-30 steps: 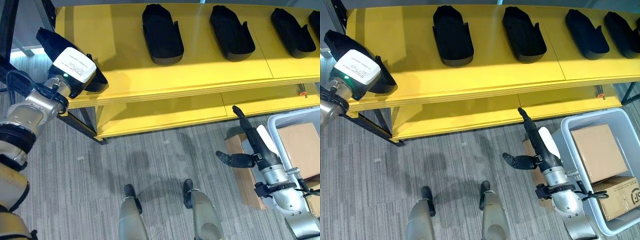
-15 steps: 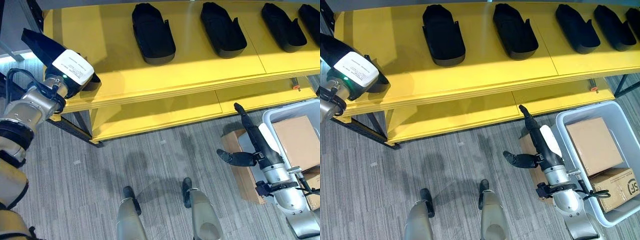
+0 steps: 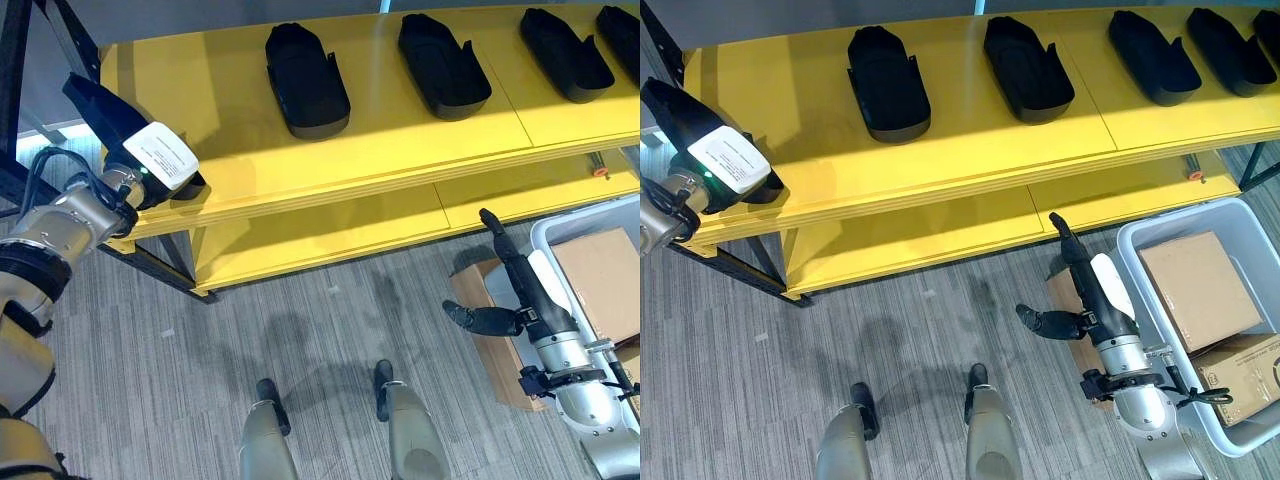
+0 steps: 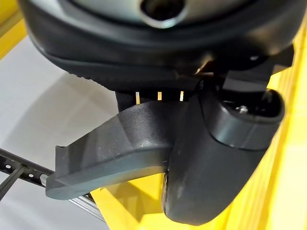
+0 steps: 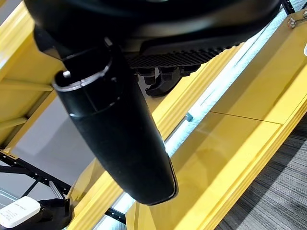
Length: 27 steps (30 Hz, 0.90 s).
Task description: Move parts from the plastic box to the shelf.
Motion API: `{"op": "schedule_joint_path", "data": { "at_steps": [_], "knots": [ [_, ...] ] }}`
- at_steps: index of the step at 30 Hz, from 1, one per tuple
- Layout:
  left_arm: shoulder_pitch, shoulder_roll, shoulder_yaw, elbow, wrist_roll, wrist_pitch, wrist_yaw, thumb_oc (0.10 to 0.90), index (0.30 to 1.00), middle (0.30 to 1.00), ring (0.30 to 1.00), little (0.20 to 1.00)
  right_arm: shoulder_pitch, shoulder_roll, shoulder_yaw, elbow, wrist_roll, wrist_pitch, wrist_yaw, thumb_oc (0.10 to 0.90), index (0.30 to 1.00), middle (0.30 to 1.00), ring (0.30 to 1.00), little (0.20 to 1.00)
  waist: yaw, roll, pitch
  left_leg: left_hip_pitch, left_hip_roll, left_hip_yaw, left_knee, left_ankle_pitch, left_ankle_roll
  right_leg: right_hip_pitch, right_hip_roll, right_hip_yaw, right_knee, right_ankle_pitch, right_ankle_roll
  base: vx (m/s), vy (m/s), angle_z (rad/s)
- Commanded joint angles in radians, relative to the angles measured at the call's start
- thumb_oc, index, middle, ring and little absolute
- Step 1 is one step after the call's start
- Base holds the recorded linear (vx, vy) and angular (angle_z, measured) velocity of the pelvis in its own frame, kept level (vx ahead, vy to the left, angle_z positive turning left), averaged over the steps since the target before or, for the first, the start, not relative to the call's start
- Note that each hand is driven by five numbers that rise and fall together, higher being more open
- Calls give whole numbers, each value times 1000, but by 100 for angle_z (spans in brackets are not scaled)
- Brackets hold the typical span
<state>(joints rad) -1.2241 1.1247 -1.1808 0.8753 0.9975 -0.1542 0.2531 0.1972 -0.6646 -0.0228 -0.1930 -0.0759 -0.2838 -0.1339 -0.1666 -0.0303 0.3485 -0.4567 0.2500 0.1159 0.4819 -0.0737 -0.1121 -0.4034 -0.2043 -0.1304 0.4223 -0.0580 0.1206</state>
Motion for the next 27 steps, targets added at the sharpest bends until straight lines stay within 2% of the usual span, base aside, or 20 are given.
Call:
{"op": "schedule_joint_path", "data": {
  "at_steps": [1,2,6,27],
  "knots": [
    [-131,77,2,46,42,29,12,400,300,300,300,300,-72,-53,-89,-100,22,-93,-53,900,1000,1000,1000,1000,-32,7,-51,48,12,19,-13,-69,9,76,-33,-6,-25,-67,37,30,33,-10],
    [-146,105,-40,16,60,13,6,400,300,300,300,300,-75,-55,-86,-98,24,-91,-50,900,1000,1000,1000,1000,-32,17,-51,48,9,22,-8,-74,12,75,-36,-1,-25,-67,39,27,26,-8],
    [-162,128,-64,-11,68,1,9,400,300,300,300,300,-72,-50,-85,-97,25,-93,-48,900,1000,1000,1000,1000,-31,23,-50,45,5,24,-3,-77,14,74,-42,0,-23,-66,41,8,6,-1],
    [-249,159,-140,-23,90,-9,19,400,300,300,300,300,-37,-24,-97,-88,1,-88,-50,900,1000,1000,1000,1000,-37,46,-43,38,-7,38,10,-86,20,58,-58,20,-21,-57,47,2,1,-2]
  ]
}}
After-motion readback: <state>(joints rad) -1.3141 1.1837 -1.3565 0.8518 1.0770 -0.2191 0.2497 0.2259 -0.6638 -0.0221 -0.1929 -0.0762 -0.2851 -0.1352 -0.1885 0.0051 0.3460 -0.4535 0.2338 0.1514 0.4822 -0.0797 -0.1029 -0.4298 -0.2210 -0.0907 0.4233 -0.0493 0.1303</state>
